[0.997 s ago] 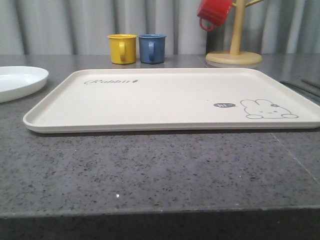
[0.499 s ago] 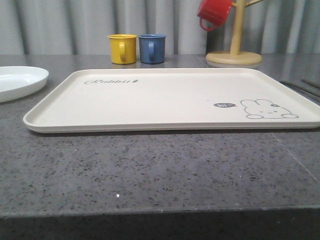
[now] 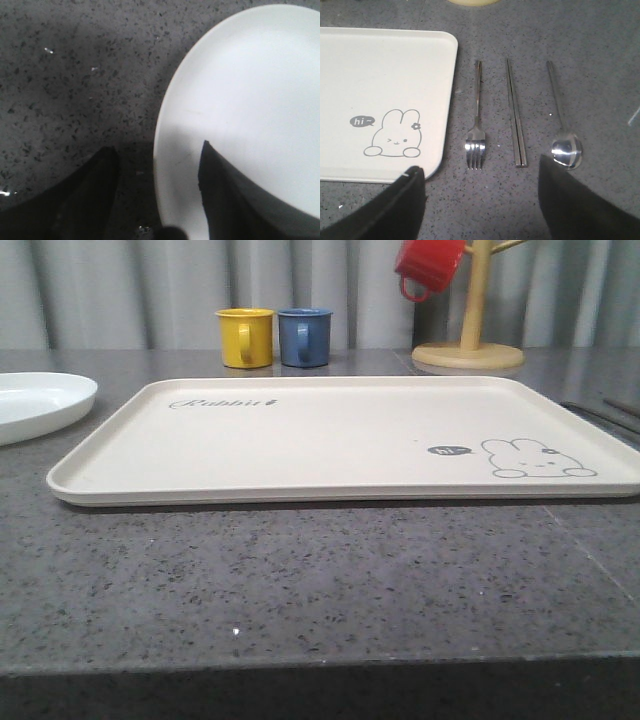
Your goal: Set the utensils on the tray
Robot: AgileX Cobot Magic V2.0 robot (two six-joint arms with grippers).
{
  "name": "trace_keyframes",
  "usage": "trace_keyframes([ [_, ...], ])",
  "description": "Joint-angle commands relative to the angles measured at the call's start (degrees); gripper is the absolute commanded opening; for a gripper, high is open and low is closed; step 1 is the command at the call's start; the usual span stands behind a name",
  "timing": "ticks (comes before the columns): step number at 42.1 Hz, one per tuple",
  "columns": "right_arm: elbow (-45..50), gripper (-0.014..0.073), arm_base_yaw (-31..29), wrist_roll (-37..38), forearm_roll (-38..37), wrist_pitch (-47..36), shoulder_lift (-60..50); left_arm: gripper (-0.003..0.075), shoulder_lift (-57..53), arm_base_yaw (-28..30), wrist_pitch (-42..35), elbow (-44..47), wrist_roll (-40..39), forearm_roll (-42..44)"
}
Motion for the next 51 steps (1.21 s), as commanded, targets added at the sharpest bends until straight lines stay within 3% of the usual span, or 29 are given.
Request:
trace_keyframes([
  [1,-1.69,0.051,-0.09,-0.17,-0.86,-3.53,0.57,0.0269,-2.01,-0.36,-1.35,-1.67,0.15,-1.99],
  [12,-1.69,0.051,-0.09,-0.17,-0.86,-3.53,0.57,-0.0018,-2.01,-0.36,-0.56,-1.67,0.15,-1.99],
  [26,-1.69,0.051,-0.09,-0.17,-0.86,-3.53,0.57,-0.002,-3.47,-2.03,6.94,-9.57,0.39,-3.51],
  [33,-1.69,0.051,-0.09,-0.17,-0.86,-3.53,0.57,-0.002,-3.74,-9.33,12.47,-15.17,2.64,-7.36],
  [51,-1.69,0.051,-0.09,-0.17,-0.86,-3.53,0.57,-0.002,-0.71,-30.85,11.11,-15.79,2.64,-5.07],
])
